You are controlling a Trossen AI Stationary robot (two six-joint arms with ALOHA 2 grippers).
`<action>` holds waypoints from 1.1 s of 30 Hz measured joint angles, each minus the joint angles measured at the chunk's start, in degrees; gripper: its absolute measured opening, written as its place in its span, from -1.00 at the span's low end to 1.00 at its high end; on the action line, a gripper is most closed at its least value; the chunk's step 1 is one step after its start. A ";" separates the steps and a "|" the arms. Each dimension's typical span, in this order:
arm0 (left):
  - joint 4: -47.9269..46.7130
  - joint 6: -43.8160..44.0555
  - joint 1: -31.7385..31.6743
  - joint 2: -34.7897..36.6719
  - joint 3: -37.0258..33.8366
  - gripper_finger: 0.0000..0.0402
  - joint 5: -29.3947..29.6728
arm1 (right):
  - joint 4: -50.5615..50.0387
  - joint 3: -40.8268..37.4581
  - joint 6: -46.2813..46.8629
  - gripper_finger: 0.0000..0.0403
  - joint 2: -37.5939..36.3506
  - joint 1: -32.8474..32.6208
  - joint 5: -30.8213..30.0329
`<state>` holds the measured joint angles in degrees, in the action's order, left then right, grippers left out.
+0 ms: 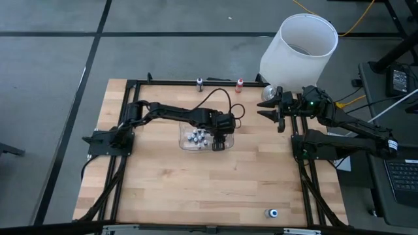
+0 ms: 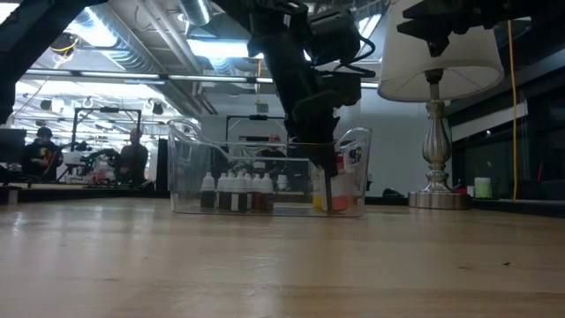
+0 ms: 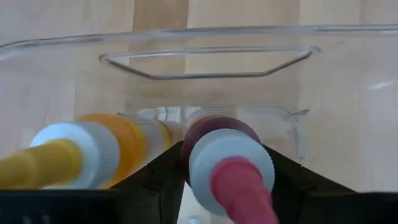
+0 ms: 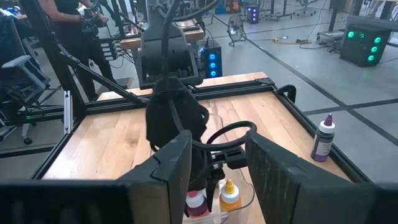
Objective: Pick & Place food coloring
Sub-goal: Put the large pink food coloring bottle into the transparent bin, then put the large blue food coloring bottle into the transparent bin
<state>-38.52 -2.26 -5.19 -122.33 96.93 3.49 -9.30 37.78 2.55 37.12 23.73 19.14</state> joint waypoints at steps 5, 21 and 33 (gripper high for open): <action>-1.99 0.00 -0.22 0.17 -0.20 -0.11 -0.44 | 0.00 0.00 0.00 -0.24 0.00 -0.01 -0.01; -23.31 -4.28 1.05 1.85 22.56 0.02 4.77 | 0.20 0.00 0.12 -0.24 -0.02 0.00 -0.01; -28.73 -3.47 6.14 9.60 34.79 0.00 14.39 | -0.19 0.00 5.72 -0.24 0.37 -0.02 0.00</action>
<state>-67.25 -5.74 0.95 -112.73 131.72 17.87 -9.49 37.78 8.27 37.50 23.70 19.14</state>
